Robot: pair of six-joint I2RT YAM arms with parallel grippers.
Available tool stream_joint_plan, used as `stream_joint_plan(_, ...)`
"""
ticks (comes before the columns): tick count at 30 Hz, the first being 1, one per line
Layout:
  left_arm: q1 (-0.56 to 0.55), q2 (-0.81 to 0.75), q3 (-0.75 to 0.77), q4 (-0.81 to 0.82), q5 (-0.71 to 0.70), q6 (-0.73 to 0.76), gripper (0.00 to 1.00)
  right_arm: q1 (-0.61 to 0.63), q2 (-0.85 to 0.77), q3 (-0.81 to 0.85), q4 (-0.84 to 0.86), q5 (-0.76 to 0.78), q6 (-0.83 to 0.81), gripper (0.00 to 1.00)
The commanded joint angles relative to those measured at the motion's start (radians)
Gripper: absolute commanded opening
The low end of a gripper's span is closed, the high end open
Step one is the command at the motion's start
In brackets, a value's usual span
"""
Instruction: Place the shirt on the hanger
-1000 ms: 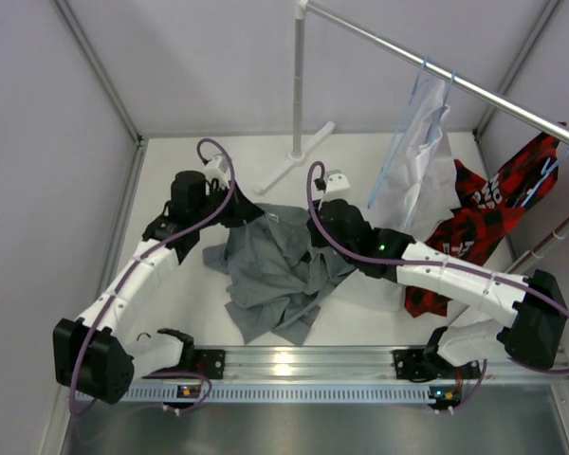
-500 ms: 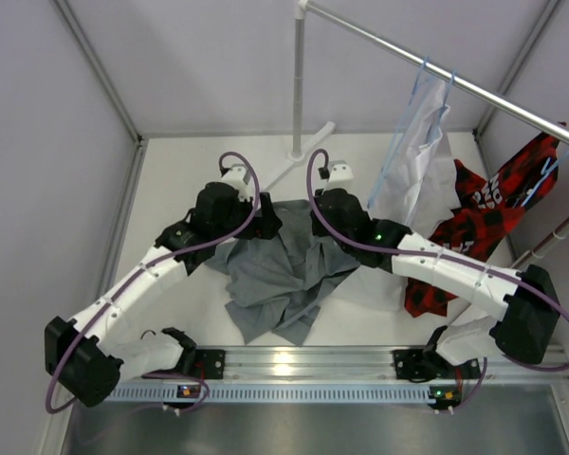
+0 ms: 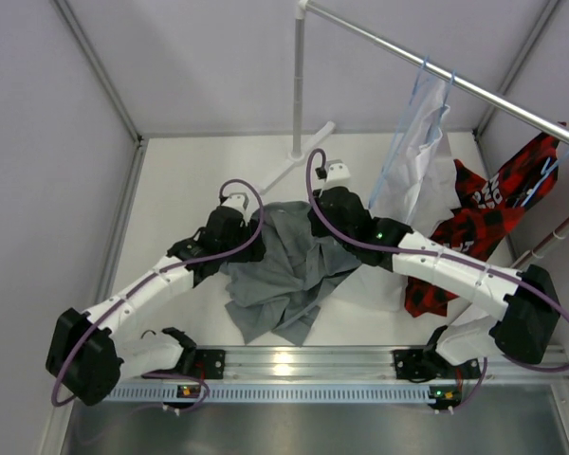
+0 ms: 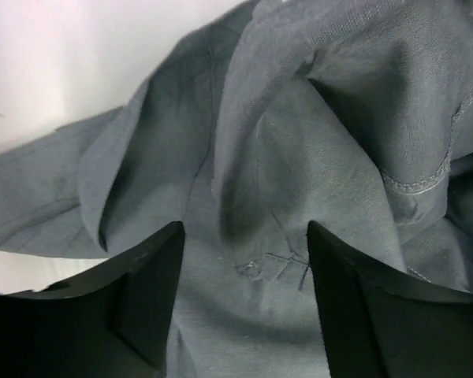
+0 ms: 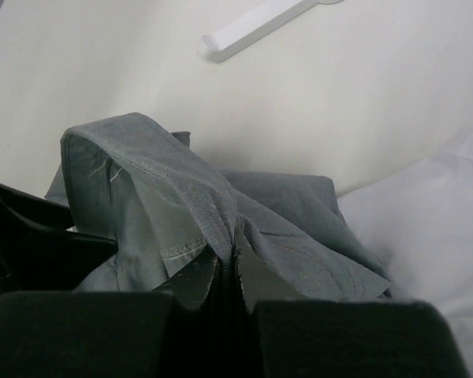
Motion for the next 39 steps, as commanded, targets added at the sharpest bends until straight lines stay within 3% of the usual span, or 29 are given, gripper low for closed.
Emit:
stream_joint_plan(1,-0.002,0.03,-0.018,0.134,0.043,-0.013,0.65,-0.014,-0.034,0.024,0.051,-0.046,-0.016,0.0)
stream_joint_plan(9,-0.001,0.051,-0.021,0.185,0.003,0.003,0.37,-0.014,-0.037,0.026,0.056,-0.068,-0.034,0.0)
stream_joint_plan(15,-0.001,0.021,-0.022,0.183,-0.029,0.023,0.0,-0.017,-0.026,0.027,0.056,-0.071,-0.035,0.0)
stream_joint_plan(19,-0.002,-0.008,0.027,0.093,-0.041,0.033,0.0,-0.045,-0.009,0.033,0.054,-0.115,-0.032,0.0)
stream_joint_plan(23,-0.002,0.06,0.258,-0.219,-0.017,0.06,0.0,-0.08,0.043,0.069,0.007,-0.151,-0.026,0.01)
stream_joint_plan(26,-0.002,0.139,0.378,-0.365,0.029,0.074,0.0,-0.083,0.063,0.101,-0.016,-0.164,-0.029,0.05)
stream_joint_plan(30,-0.006,0.13,0.401,-0.488,0.109,0.137,0.0,-0.083,0.095,0.154,-0.071,-0.172,-0.058,0.09)
stream_joint_plan(34,-0.006,0.096,0.403,-0.521,0.178,0.183,0.0,-0.083,0.117,0.207,-0.093,-0.227,-0.075,0.27)
stream_joint_plan(35,-0.004,0.096,0.403,-0.519,0.181,0.184,0.0,-0.085,0.111,0.211,-0.096,-0.241,-0.08,0.45)
stream_joint_plan(37,-0.001,0.116,0.404,-0.516,0.16,0.187,0.0,-0.083,0.086,0.243,-0.119,-0.291,-0.095,0.66)
stream_joint_plan(39,0.023,0.145,0.407,-0.516,0.14,0.187,0.0,-0.083,0.068,0.297,-0.148,-0.35,-0.121,0.7)
